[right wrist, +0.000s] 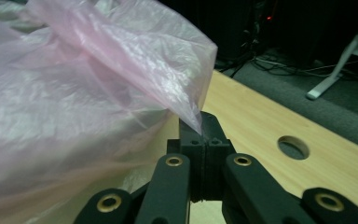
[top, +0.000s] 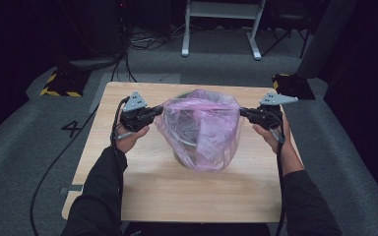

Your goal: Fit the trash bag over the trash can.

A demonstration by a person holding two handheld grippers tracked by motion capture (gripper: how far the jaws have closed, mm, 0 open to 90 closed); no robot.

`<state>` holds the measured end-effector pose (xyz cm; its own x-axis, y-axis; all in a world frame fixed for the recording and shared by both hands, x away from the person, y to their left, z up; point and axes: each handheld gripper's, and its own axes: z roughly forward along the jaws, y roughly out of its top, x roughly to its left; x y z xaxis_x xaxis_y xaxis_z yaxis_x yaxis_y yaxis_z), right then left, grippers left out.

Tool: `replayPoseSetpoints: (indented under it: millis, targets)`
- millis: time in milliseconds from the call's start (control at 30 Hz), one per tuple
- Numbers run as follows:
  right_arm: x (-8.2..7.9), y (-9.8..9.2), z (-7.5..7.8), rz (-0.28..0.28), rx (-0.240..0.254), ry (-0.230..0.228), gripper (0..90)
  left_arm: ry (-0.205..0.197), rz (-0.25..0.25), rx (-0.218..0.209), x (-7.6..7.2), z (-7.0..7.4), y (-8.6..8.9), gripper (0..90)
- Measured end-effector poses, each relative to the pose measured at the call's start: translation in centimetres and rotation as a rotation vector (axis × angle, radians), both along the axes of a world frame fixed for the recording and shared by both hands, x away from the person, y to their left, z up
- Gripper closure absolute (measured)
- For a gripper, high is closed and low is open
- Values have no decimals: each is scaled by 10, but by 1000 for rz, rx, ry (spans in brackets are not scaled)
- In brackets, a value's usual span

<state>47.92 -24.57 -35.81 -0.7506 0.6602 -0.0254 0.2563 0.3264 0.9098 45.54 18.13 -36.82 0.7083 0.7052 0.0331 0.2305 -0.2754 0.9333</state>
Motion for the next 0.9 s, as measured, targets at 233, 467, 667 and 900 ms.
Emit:
replayPoseSetpoints:
  millis: [233,467,667,900]
  targets:
    - [13,6,6,-49,28,-4,900,36,24,50,18,-4,-9,896]
    - [30,22,-8,-58,-9,103,896,152,-1,60,34,-24,-18,896]
    - [35,30,-18,-26,24,166,900,188,-15,31,42,-31,-21,897]
    - [46,32,-26,-47,28,214,900,196,2,40,48,-33,-27,896]
